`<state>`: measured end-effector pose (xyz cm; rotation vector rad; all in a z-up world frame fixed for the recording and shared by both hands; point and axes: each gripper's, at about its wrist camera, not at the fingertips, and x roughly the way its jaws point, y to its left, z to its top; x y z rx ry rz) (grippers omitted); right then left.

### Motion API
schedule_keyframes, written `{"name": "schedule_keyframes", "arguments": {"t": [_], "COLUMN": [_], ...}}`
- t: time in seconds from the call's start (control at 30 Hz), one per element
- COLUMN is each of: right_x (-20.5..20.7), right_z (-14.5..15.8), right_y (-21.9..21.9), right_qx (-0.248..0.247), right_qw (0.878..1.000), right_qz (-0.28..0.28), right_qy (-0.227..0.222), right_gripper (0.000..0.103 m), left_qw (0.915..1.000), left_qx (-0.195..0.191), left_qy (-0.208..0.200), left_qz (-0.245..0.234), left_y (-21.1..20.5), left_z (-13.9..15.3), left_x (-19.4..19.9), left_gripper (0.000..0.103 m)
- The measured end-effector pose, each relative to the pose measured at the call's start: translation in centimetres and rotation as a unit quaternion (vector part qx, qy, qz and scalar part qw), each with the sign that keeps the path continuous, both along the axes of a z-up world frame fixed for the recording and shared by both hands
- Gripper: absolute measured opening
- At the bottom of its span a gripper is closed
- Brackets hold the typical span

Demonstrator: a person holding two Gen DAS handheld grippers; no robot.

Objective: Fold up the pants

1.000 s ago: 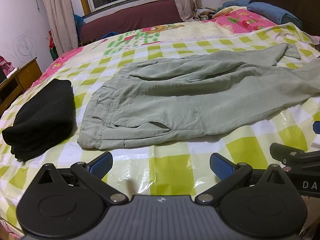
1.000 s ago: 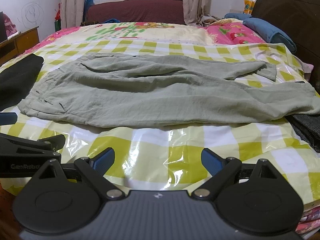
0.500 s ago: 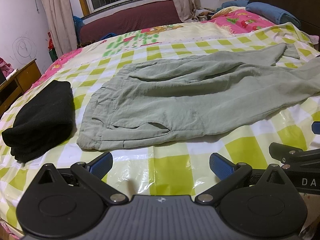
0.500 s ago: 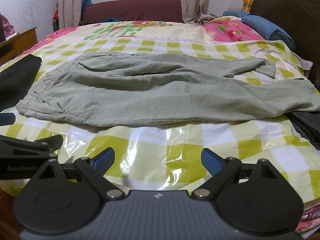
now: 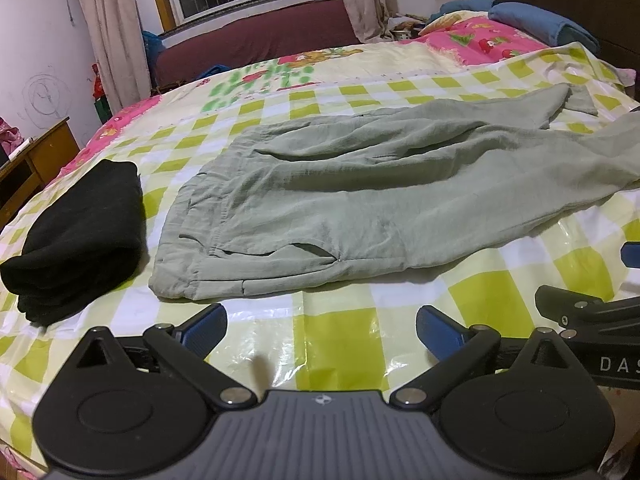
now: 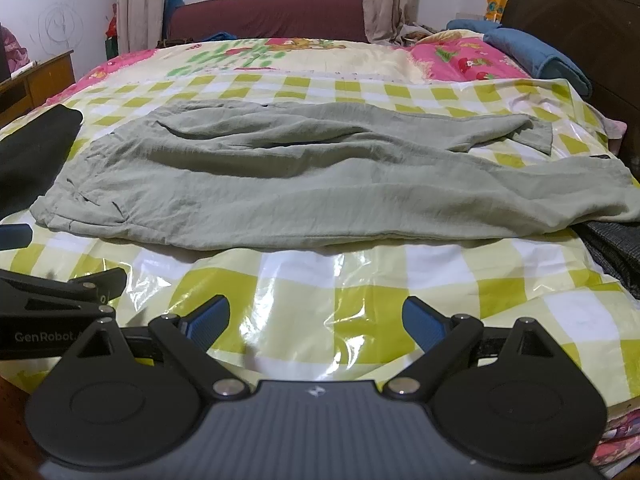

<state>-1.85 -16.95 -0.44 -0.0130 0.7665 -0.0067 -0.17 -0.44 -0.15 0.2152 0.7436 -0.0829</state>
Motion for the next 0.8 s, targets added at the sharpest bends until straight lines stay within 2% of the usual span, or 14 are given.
{"name": "schedule_keyframes", "arguments": {"t": [0.13, 0.27, 0.47, 0.53, 0.67, 0.8], "right_x": [0.1, 0.1, 1.3, 2.2, 4.3, 5.9], "right_z": [0.1, 0.9, 1.3, 1.2, 0.8, 0.1], "right_y": [0.3, 1.0, 3.7, 4.9, 7.5, 10.1], "right_qx": [-0.004, -0.013, -0.04, -0.045, -0.05, -0.069], "right_qw": [1.0, 0.999, 0.992, 0.988, 0.978, 0.963], "right_qz": [0.007, 0.032, 0.107, 0.134, 0.198, 0.259], "right_qy": [-0.002, -0.025, -0.055, -0.055, -0.048, -0.039], "right_gripper": [0.091, 0.09, 0.09, 0.09, 0.089, 0.085], "left_qw": [1.0, 0.9999, 0.9974, 0.9969, 0.9983, 0.9984], "left_qx": [-0.003, -0.008, 0.043, 0.056, 0.048, 0.056], "left_qy": [-0.002, -0.012, -0.054, -0.048, -0.022, 0.008], "left_qz": [0.001, 0.001, 0.018, 0.026, 0.026, -0.011], "left_y": [0.1, 0.9, 4.4, 6.1, 8.4, 8.5], "left_z": [0.0, 0.5, 1.1, 0.9, 0.0, -1.6], "left_x": [0.0, 0.2, 1.1, 2.2, 5.1, 7.2], "left_gripper": [0.103, 0.103, 0.103, 0.103, 0.103, 0.103]}}
